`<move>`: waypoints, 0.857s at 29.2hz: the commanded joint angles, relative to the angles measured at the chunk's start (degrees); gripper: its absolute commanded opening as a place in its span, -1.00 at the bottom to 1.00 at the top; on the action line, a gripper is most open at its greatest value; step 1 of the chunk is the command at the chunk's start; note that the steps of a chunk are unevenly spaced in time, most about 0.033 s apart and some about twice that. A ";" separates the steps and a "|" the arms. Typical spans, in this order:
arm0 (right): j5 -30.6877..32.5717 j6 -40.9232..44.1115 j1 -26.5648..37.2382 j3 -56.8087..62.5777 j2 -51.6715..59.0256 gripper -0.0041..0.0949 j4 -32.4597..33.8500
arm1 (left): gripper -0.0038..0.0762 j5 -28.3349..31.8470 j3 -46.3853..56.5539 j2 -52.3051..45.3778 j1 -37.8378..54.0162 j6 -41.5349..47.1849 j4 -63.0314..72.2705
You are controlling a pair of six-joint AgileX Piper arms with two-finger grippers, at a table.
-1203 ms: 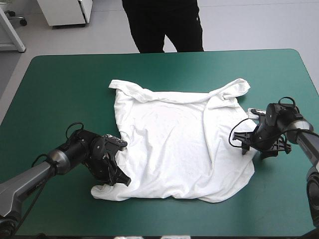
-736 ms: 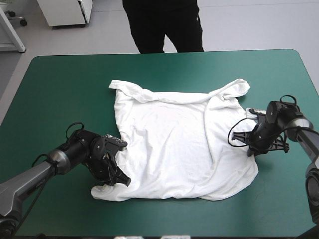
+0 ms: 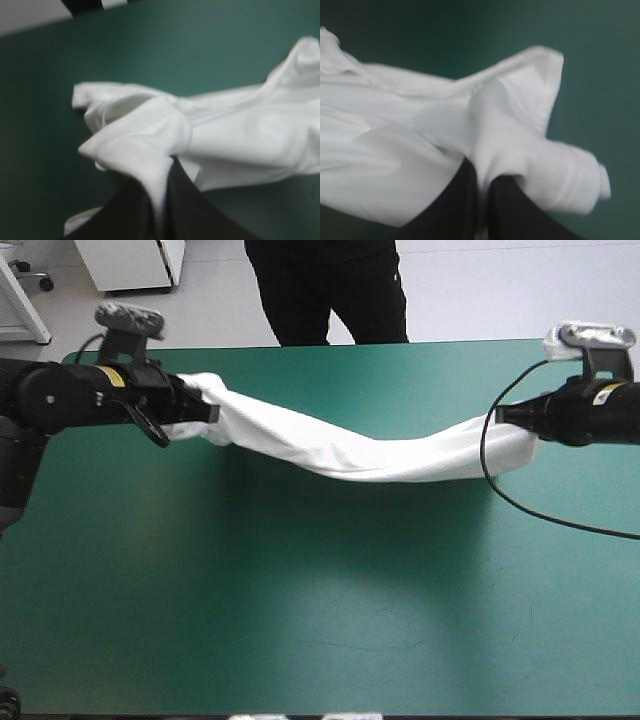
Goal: Fold the cloth
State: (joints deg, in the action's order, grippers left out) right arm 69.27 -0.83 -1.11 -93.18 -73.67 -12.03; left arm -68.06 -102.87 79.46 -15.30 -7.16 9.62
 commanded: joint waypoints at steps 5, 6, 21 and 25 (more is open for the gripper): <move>-3.54 -3.34 -0.14 -22.72 1.68 -0.95 -2.07 | -0.93 8.39 -22.93 -2.50 0.08 -2.75 0.97; -4.05 -3.66 -0.14 -25.15 1.68 -0.95 -2.31 | -0.93 9.50 -25.18 -2.50 0.08 -3.02 0.97; -5.32 -4.52 -0.14 -48.18 2.23 -0.95 -7.19 | -0.93 12.88 -46.39 -3.40 0.08 -9.40 9.80; 2.46 -1.59 -0.14 -47.91 3.71 -0.95 -5.18 | -0.93 3.76 -46.39 -5.27 0.08 -8.86 6.62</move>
State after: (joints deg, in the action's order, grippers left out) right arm 71.01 -4.38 -1.11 -140.51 -71.32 -18.52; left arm -62.67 -148.45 75.80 -15.30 -16.39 17.49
